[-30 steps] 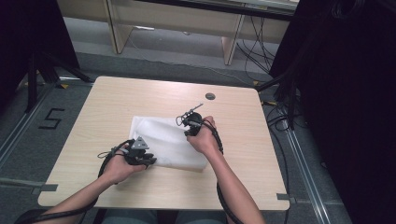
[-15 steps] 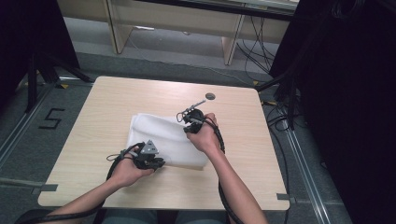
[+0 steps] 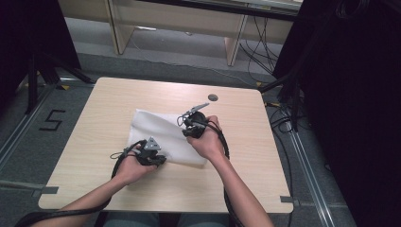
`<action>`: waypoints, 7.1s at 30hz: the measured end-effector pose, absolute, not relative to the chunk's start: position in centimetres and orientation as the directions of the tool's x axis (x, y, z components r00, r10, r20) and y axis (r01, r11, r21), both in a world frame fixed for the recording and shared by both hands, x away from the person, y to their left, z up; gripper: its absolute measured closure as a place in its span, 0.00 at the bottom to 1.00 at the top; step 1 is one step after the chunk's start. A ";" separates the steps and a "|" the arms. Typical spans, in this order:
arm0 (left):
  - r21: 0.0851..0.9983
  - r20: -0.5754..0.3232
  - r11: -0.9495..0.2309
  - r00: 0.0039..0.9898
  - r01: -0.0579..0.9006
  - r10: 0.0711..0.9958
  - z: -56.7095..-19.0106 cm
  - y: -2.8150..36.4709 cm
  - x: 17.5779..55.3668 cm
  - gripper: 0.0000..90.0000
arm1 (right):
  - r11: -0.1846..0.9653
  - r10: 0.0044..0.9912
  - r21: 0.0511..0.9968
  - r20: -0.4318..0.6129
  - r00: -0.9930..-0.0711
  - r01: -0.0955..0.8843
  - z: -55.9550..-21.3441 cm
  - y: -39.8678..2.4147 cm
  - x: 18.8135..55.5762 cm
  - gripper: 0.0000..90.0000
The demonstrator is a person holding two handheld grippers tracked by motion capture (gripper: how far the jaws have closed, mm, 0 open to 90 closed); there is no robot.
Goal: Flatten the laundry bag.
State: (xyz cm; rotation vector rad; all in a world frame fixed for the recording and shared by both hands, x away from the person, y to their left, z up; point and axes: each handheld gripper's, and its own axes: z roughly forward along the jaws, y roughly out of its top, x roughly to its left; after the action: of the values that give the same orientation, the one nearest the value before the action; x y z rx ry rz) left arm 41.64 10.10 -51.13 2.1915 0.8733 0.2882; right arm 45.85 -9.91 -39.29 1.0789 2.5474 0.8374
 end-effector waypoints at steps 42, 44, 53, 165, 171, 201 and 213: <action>0.743 -0.102 -0.424 0.713 0.519 0.694 -49.8 12.6 42.1 0.96 | 0.570 0.649 0.665 -0.004 -0.761 0.482 -39.2 -8.6 41.3 0.98; 0.740 -0.095 -0.434 0.719 0.513 0.689 -48.9 13.7 41.5 0.95 | 0.578 0.644 0.649 0.009 -0.765 0.494 -39.4 -8.7 41.2 0.98; 0.777 -0.125 -0.349 0.672 0.523 0.730 -47.1 19.0 38.9 0.92 | 0.586 0.632 0.648 0.011 -0.775 0.487 -40.5 -8.5 40.5 0.98; 0.644 -0.104 -0.552 0.775 0.530 0.624 -49.9 20.0 37.3 0.80 | 0.581 0.734 0.396 0.124 -0.668 0.712 -47.0 -15.2 37.3 0.98; 0.627 -0.096 -0.573 0.782 0.528 0.616 -50.2 19.6 37.1 0.81 | 0.591 0.735 0.373 0.116 -0.668 0.715 -48.0 -15.2 37.5 1.00; 0.713 -0.108 -0.531 0.820 0.459 0.563 -49.1 18.4 36.1 0.62 | 0.572 0.760 0.379 0.089 -0.644 0.727 -47.3 -16.3 35.9 0.91; 0.744 -0.065 -0.521 0.822 0.419 0.566 -49.1 18.0 36.5 0.45 | 0.495 0.797 0.463 0.095 -0.596 0.735 -46.6 -17.7 36.1 0.81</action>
State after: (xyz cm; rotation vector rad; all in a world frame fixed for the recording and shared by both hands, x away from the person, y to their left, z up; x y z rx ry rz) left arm 36.54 18.00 -49.11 2.1956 0.7189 0.2347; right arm 36.05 -17.70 -46.63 1.3405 2.6003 0.7082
